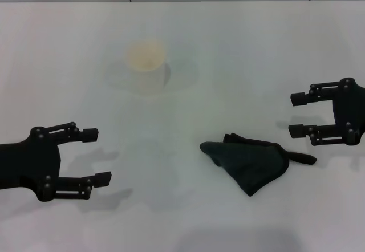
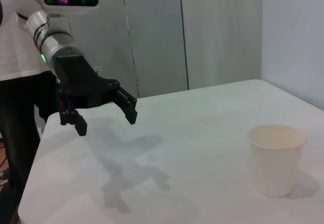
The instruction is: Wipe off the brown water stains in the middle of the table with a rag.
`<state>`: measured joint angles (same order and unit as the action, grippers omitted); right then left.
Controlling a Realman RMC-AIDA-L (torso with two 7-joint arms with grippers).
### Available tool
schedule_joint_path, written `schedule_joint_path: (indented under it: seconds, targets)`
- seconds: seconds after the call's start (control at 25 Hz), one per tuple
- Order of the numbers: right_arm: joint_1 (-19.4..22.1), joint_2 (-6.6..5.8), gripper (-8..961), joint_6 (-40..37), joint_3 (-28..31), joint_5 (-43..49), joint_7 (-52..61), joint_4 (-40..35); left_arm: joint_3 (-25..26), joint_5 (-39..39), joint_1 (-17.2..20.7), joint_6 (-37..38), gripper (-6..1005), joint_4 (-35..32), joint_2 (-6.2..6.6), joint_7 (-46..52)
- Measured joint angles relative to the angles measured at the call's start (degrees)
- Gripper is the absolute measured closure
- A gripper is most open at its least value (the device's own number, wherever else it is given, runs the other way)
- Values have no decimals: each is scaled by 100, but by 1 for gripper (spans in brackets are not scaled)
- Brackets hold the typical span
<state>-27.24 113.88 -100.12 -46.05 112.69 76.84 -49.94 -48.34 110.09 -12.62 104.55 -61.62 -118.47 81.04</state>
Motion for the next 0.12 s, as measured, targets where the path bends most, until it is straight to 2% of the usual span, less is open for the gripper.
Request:
schedule_joint_path:
  seconds: [0.12]
  targets:
    - [-9, -3, 311, 2, -4, 8, -1, 4, 0, -4, -16, -11, 104, 6, 0, -3]
